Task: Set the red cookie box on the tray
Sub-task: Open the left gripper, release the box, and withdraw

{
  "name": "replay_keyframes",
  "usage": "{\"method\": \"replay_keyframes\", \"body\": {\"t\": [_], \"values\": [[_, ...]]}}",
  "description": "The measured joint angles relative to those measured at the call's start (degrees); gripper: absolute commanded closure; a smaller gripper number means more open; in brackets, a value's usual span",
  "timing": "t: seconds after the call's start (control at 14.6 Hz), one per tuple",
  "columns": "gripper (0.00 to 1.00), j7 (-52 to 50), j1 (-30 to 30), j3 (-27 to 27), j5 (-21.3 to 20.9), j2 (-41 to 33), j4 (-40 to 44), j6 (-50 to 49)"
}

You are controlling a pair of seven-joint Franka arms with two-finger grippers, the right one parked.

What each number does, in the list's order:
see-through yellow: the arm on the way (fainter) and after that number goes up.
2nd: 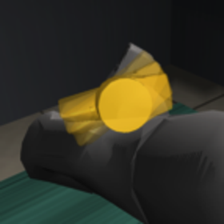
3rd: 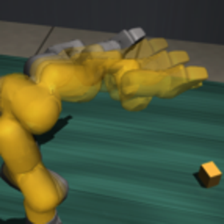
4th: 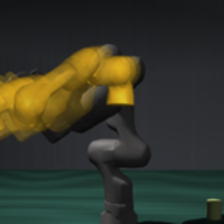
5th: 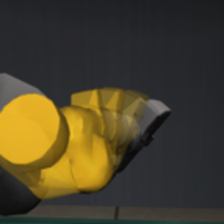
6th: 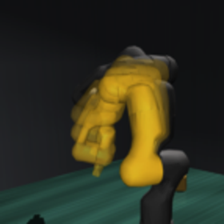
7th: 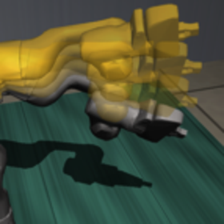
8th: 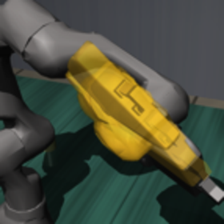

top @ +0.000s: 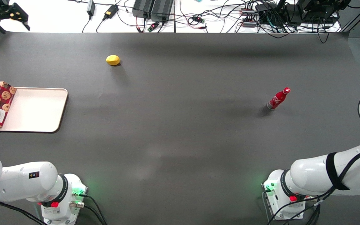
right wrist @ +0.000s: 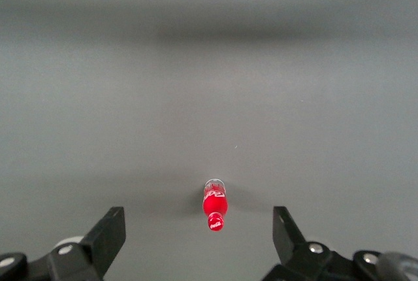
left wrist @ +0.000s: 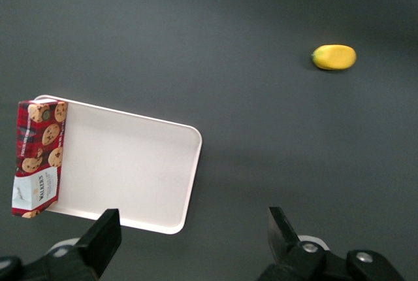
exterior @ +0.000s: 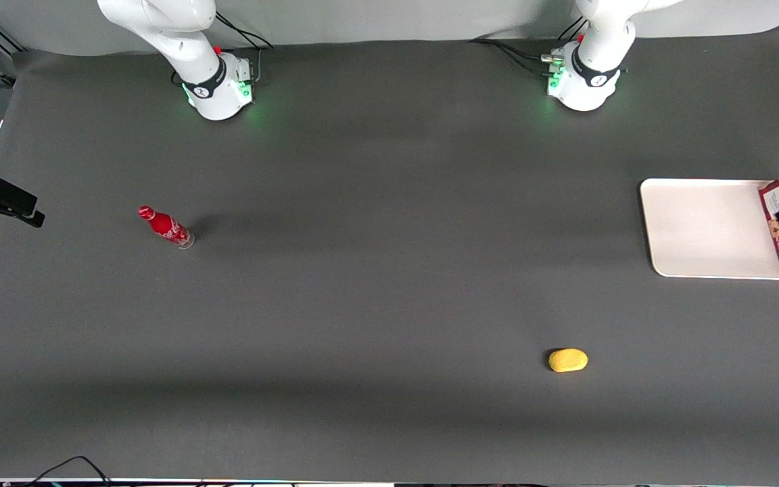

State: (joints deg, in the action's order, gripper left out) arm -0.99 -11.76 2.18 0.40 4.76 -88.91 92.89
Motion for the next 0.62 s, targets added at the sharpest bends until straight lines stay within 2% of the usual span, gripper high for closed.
{"method": "replay_keyframes", "body": {"t": [0.21, 0.62], "values": [[0.00, -1.88, 1.54, 4.72, -2.30, -0.64, 0.85, -0.02], [0.00, -2.13, 2.22, 7.33, -3.09, -0.60, 0.92, 0.00]]}}
